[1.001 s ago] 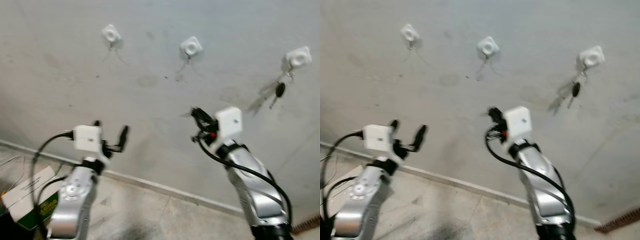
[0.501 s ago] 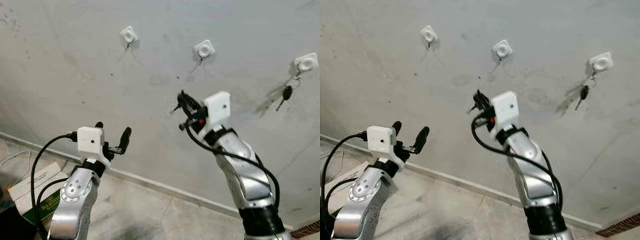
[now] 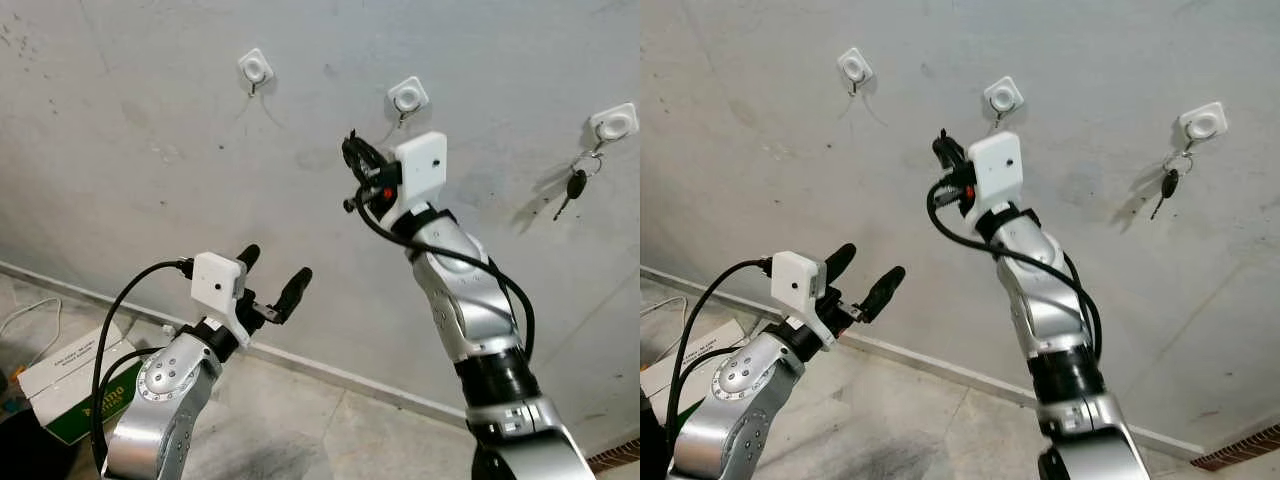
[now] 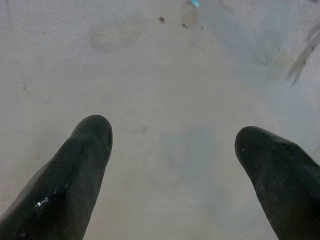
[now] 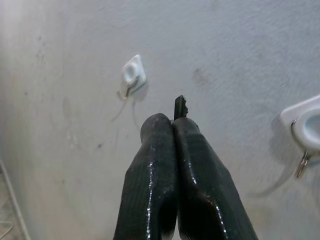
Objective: Hang keys on a hook
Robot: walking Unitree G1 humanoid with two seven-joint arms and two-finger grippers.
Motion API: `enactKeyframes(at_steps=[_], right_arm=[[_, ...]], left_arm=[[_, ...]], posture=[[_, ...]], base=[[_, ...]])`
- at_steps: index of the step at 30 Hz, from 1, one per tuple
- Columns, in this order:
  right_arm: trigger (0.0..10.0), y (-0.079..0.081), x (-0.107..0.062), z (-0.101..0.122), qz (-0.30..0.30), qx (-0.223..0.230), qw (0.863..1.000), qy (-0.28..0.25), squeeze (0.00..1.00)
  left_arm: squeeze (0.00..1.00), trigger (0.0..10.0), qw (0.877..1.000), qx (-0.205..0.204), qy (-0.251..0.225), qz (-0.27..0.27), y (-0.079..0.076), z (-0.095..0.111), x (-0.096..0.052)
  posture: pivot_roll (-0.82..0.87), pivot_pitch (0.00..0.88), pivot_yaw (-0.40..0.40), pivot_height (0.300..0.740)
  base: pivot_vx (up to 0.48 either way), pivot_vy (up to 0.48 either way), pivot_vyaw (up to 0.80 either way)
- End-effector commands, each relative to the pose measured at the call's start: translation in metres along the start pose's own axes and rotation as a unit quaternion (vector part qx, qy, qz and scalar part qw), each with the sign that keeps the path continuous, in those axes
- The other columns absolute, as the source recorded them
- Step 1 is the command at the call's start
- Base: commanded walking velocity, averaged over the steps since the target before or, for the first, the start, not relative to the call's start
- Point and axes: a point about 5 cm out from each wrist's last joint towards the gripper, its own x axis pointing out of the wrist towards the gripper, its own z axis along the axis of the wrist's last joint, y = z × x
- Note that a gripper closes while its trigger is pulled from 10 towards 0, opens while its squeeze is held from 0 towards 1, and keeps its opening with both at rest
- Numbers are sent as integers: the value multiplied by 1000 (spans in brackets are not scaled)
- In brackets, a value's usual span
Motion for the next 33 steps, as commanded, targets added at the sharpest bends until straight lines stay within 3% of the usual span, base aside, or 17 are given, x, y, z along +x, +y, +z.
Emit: enactKeyframes(at_steps=[1,7,15,33], right_arm=[[10000,-6,6,3,-13,5,1000,-13,0],[10000,-20,12,7,-32,-1,999,-22,0],[10000,-41,4,-2,-70,10,997,-15,0],[10000,-52,9,-7,-106,43,993,-15,0]], left_arm=[[0,10000,1000,4,1,-9,-3,2,-3],[0,10000,1000,7,6,-6,-1,3,-8],[0,10000,1000,5,12,-21,-3,4,-7],[0,10000,1000,6,10,-23,-2,6,-8]], posture=[[105,72,0,740],[114,75,-2,740],[110,75,15,740],[115,73,23,740]], base=[[0,0,0],[0,0,0],[0,0,0],[0,0,0]])
